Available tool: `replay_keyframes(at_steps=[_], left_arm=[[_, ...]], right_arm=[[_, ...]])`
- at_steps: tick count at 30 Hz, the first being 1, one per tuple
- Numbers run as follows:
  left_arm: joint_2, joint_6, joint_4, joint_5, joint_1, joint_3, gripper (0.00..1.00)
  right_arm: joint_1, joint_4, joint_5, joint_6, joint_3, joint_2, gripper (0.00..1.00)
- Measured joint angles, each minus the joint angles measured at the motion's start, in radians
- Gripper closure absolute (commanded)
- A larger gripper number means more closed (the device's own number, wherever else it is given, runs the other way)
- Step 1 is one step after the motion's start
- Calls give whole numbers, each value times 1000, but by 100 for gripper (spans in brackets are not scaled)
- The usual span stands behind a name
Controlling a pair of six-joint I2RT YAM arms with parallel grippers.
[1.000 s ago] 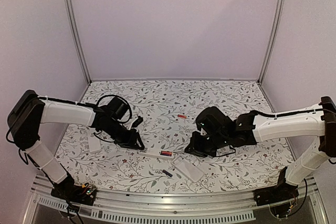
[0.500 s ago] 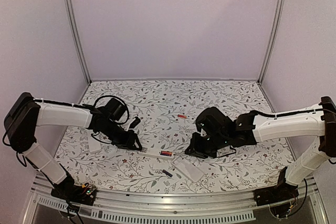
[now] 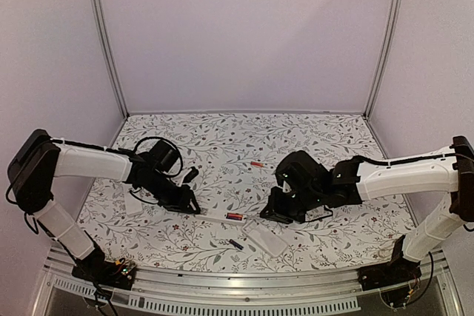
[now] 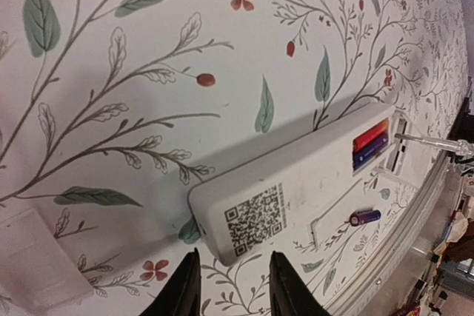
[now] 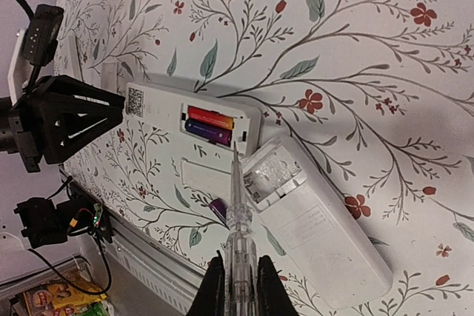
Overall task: Unload the batteries from the remote control
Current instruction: Remove the battery from the remote control without the battery cover.
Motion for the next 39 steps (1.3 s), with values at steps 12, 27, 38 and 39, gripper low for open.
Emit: replay_keyframes(at_steps=[12,27,38,39], left_arm=[[11,0,1,16,-1,0,72],[17,-1,10,20,-5,-1,77],[18,-4,17,19,-5,-8,78],[18,-4,16,19,-5,-9,78]], right_arm=[[0,23,-21,0,0,19,100],[0,56,-32,13,-6,30,100],[-1,193,-54,52,-104,-6,100],[-1,208,-55,53,-113,-7,100]])
